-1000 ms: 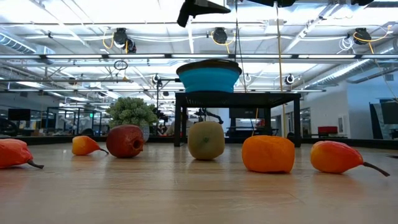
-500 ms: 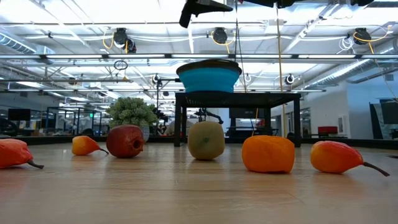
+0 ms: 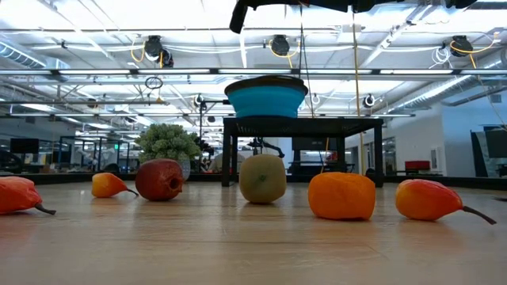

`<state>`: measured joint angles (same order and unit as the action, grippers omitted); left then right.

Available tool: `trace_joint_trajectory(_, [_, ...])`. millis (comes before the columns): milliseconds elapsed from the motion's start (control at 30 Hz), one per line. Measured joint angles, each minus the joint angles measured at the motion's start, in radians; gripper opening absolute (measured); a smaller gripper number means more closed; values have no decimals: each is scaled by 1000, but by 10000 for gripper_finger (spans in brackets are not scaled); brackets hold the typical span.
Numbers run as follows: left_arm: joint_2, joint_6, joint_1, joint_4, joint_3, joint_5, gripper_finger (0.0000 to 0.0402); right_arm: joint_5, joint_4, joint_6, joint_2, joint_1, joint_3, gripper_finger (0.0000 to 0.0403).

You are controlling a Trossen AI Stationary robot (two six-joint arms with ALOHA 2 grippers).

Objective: Pick & Place Fruit
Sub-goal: Put the peach into the blue strainer on the shelf

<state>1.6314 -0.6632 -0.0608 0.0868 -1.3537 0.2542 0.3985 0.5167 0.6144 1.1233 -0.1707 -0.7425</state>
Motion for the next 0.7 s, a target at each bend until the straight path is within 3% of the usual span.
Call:
trace_joint_trajectory(367, [0,3,1,18,0,-9,104,-2,4,-1,-2,-1,0,100])
trace_joint_trajectory(700, [2,2,1,10,1,-13,108,-5,-42,-105,-2,-1,-2,146])
